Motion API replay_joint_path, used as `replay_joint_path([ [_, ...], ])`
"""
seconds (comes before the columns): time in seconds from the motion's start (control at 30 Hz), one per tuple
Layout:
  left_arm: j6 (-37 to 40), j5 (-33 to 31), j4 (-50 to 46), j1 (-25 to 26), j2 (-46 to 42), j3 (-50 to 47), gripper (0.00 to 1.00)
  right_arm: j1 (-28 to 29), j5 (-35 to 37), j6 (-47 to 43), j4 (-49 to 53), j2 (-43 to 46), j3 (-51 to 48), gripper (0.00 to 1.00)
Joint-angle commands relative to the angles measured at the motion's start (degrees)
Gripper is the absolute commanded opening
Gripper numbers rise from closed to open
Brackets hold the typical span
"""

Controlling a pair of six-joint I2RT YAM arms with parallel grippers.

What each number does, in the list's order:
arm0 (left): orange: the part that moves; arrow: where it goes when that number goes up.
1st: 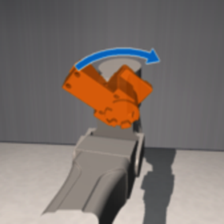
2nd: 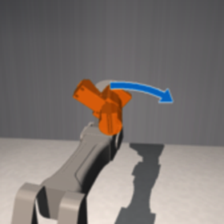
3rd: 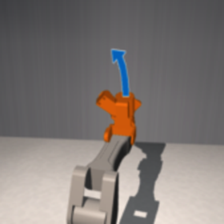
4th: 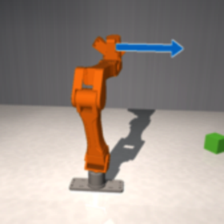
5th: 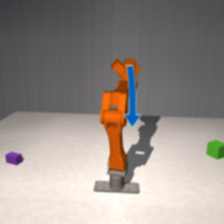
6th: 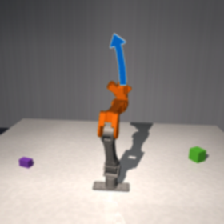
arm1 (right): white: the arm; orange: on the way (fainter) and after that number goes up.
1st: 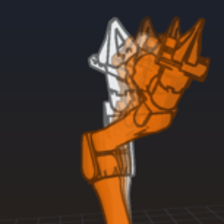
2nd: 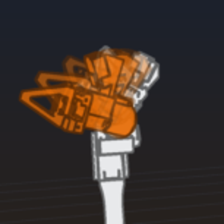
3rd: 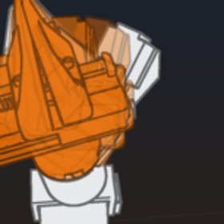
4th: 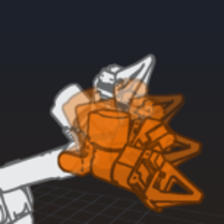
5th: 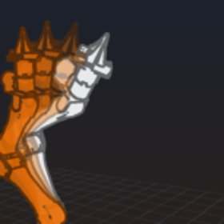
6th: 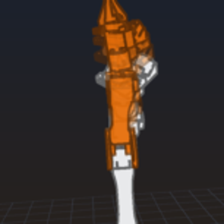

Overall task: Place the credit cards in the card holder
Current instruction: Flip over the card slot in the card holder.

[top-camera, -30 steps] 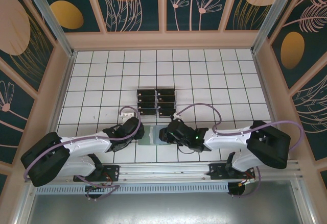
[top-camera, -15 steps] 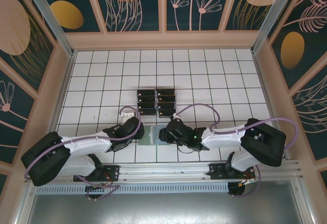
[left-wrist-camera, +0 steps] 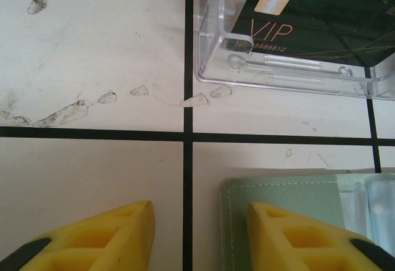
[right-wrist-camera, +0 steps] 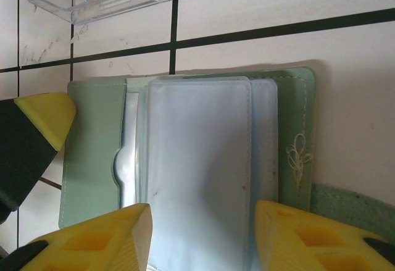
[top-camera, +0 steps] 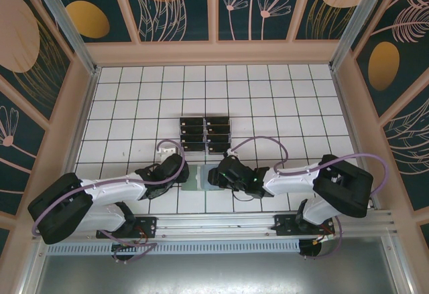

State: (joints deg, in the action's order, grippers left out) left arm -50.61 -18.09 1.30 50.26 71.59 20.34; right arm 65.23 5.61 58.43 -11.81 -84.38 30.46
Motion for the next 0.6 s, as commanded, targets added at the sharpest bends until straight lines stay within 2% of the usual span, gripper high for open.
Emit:
replay_joint_path([
  [0.0, -0.2, 1.1, 1.6, 0.2, 1.2, -1.1, 0.44, -0.4, -1.8, -0.3, -2.1, -2.0, -0.6, 0.48],
  [0.27, -0.4, 2.0, 3.2, 0.2, 2.0, -1.9, 0.42, -0.5, -6.4, -2.5, -8.2, -3.7, 0.3, 0.46],
  [0.57, -0.5, 1.8, 2.7, 0.3, 0.1, -2.2, 0.43, -0.5, -8.2, -4.1, -7.3, -3.8, 4.1, 0.45],
])
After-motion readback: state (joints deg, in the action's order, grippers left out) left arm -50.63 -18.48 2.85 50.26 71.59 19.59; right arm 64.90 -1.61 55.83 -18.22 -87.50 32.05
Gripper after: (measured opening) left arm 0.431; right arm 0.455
